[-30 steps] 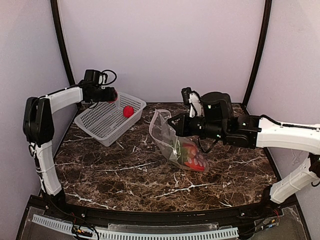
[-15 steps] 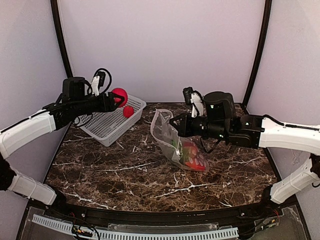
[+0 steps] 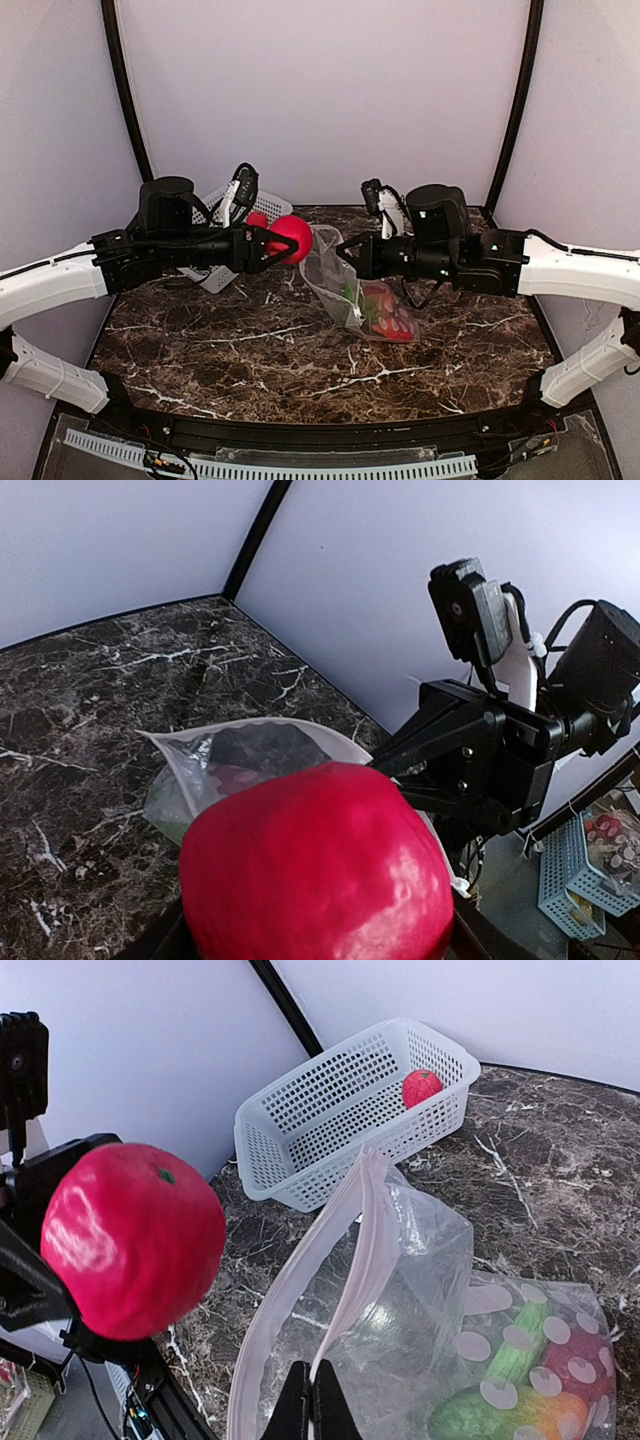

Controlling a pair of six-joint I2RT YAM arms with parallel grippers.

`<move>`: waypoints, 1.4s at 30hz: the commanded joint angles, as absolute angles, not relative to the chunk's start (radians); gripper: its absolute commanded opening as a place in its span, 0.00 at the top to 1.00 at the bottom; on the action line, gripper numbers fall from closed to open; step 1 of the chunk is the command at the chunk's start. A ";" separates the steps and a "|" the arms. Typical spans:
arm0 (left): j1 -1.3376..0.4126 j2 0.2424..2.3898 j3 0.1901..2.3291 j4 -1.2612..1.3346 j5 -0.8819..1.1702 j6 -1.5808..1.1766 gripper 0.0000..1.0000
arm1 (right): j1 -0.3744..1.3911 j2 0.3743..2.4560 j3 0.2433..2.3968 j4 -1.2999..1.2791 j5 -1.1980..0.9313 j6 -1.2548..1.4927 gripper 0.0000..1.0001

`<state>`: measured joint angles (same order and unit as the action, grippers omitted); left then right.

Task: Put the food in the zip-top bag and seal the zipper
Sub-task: Place the fake fruit in the zipper food storage bag.

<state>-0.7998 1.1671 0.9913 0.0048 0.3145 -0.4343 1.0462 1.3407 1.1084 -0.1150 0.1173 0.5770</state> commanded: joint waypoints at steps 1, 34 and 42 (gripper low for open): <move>-0.851 1.216 1.029 0.025 0.304 -0.453 0.32 | 1.040 1.333 1.128 -0.116 0.077 0.568 1.00; -0.913 1.551 1.308 -0.278 0.190 -0.390 0.27 | 1.040 1.355 1.148 -0.116 0.063 0.528 1.00; -0.913 1.542 1.313 -0.282 0.183 -0.387 0.18 | 1.040 1.351 1.143 -0.121 0.071 0.526 1.00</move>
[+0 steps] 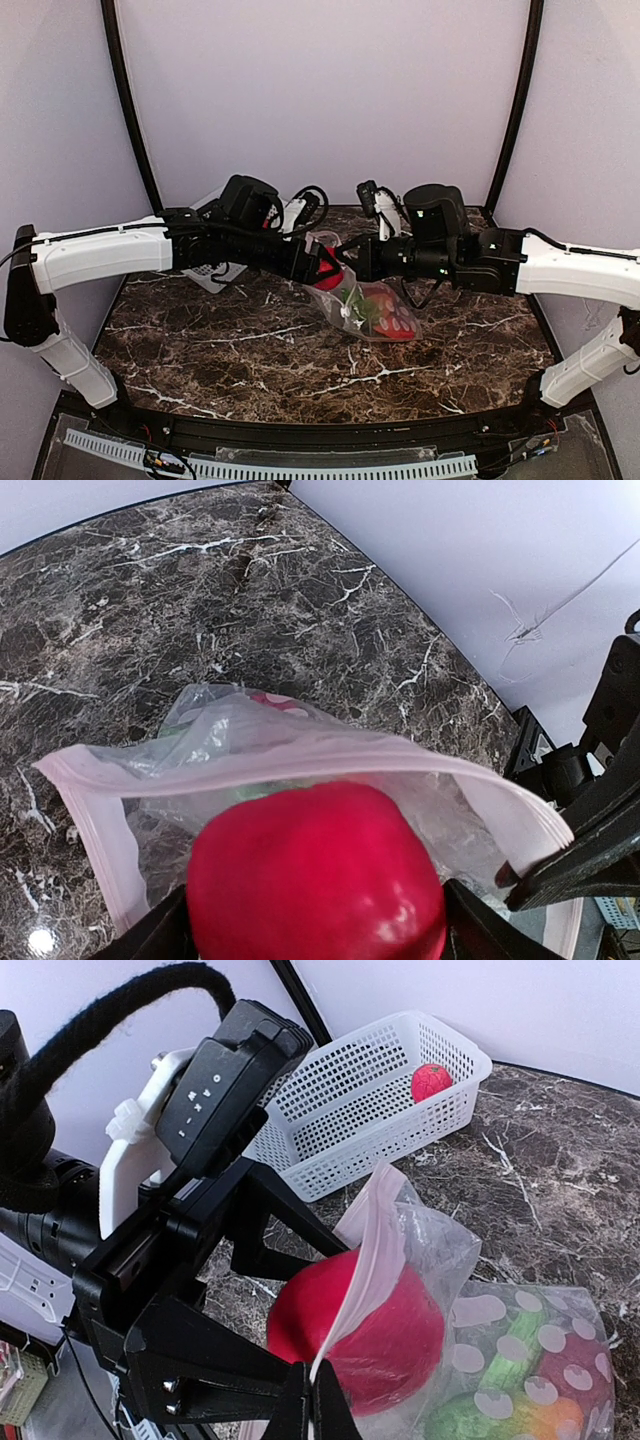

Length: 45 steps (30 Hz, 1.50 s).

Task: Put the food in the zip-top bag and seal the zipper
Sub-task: Place the fake fruit in the zipper food storage bag, then adjust the zipper food storage bag at the center of the board.

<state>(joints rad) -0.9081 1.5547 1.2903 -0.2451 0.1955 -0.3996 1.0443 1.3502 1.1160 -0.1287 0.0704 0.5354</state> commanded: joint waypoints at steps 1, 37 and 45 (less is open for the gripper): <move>-0.913 1.537 1.313 -0.282 0.183 -0.386 0.17 | 1.040 1.351 1.143 -0.121 0.073 0.526 1.00; -0.858 1.338 0.982 -0.009 0.218 -0.687 0.36 | 1.040 1.344 1.138 -0.123 0.078 0.531 1.00; -0.838 1.387 0.975 0.056 0.257 -0.715 0.69 | 1.039 1.342 1.132 -0.124 0.083 0.531 1.00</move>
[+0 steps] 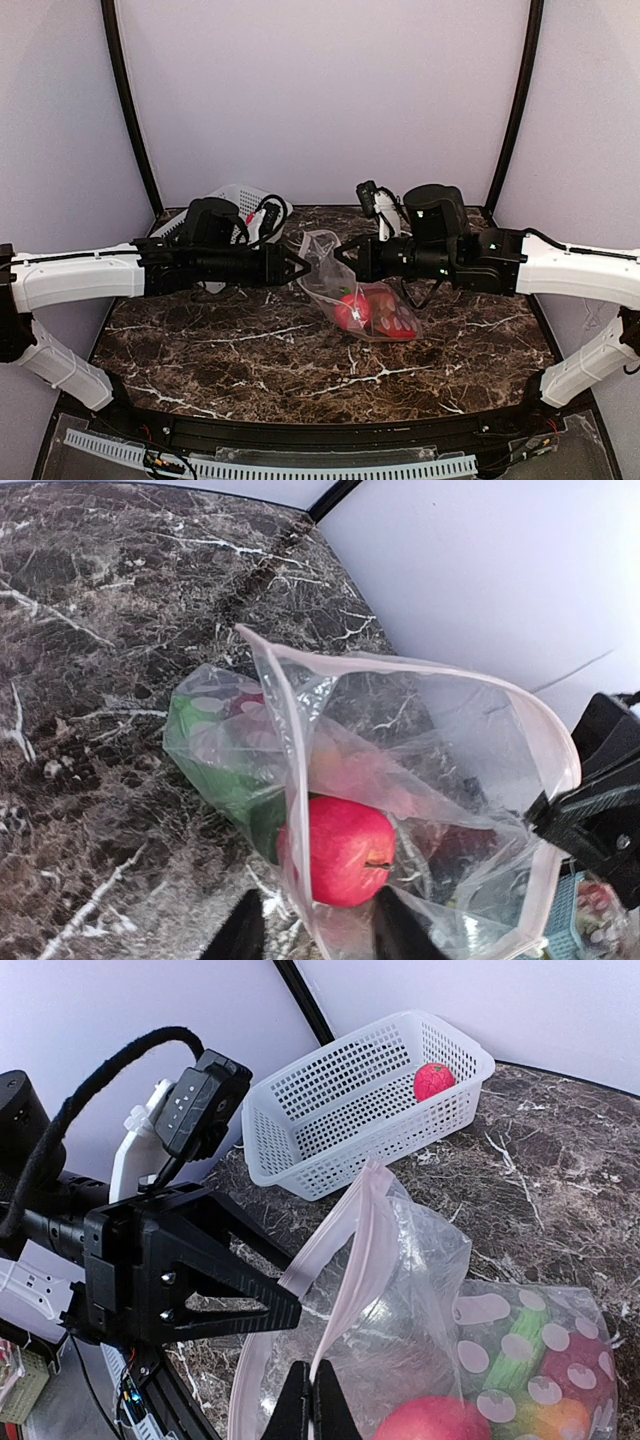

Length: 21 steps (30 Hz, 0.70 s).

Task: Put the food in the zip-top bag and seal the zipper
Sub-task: Adjust the zipper food storage bag at the center of the board.

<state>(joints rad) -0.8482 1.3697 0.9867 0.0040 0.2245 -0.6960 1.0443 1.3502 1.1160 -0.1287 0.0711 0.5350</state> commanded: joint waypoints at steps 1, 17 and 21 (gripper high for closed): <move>-0.838 1.391 0.977 0.057 0.259 -0.715 0.82 | 1.039 1.342 1.133 -0.124 0.084 0.530 1.00; -0.833 1.380 1.157 0.011 0.344 -0.643 0.99 | 1.040 1.218 1.157 -0.252 0.292 0.482 1.00; -0.832 1.387 1.147 0.008 0.340 -0.646 0.99 | 1.039 1.202 1.150 -0.256 0.306 0.484 1.00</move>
<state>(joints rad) -0.8383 1.3968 1.1419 0.0204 0.3286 -0.6647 1.0443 1.2194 1.1358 -0.2424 0.2523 0.4980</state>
